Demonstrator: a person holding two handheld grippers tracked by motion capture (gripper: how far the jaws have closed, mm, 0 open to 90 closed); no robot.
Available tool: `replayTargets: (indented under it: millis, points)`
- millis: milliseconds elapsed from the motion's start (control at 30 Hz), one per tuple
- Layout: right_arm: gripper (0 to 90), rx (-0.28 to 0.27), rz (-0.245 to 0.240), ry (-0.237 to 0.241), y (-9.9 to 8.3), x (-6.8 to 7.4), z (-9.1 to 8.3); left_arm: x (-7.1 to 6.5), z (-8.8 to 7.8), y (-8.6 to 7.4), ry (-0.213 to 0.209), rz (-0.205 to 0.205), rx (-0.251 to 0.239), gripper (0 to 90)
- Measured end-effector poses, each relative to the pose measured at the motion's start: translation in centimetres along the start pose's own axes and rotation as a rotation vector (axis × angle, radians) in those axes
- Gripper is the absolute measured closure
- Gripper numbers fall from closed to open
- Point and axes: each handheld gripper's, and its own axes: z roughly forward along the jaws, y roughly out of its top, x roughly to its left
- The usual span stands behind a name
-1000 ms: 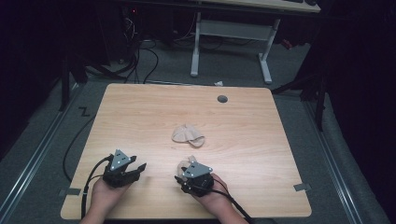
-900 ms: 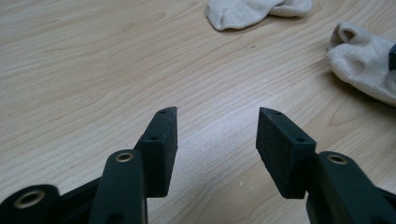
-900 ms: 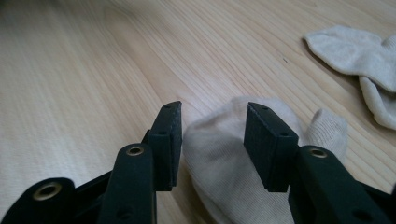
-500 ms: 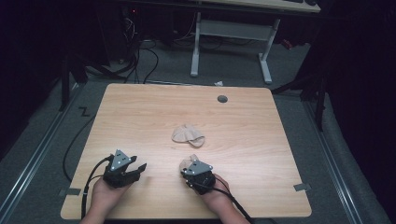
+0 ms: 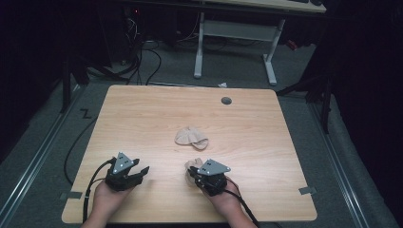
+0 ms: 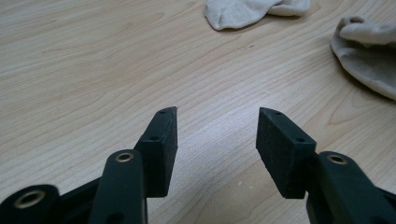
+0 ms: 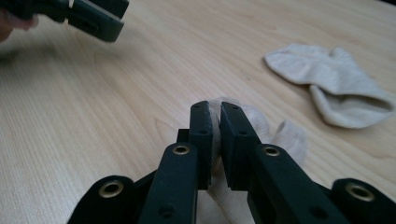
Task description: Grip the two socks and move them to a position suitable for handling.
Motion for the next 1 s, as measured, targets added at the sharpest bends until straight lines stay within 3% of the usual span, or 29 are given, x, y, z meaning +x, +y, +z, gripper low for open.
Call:
replayTargets:
  millis: [367, 600, 767, 867, 1000]
  points:
    - [83.3, -0.064, 0.107, -0.074, -1.0, -3.0, -3.0, 0.0, 0.0, 0.0, -0.003, 0.002, 0.006, 48.8]
    - [80.4, -0.054, 0.18, -0.126, -3.0, -5.2, -4.8, 0.0, 0.0, 0.0, -0.003, -0.003, 0.004, 48.8]
    - [73.6, -0.032, 0.234, -0.194, -4.8, -6.9, -6.1, 0.0, 0.2, -0.1, -0.014, -0.014, 0.01, 48.8]
    - [72.2, -0.027, 0.227, -0.232, -5.2, -7.7, -6.7, -0.2, 0.2, 0.1, -0.008, -0.003, 0.007, 48.7]
    - [74.4, -0.018, 0.214, -0.247, -5.3, -8.3, -6.8, -0.3, 0.1, 0.1, -0.016, -0.003, 0.003, 48.7]
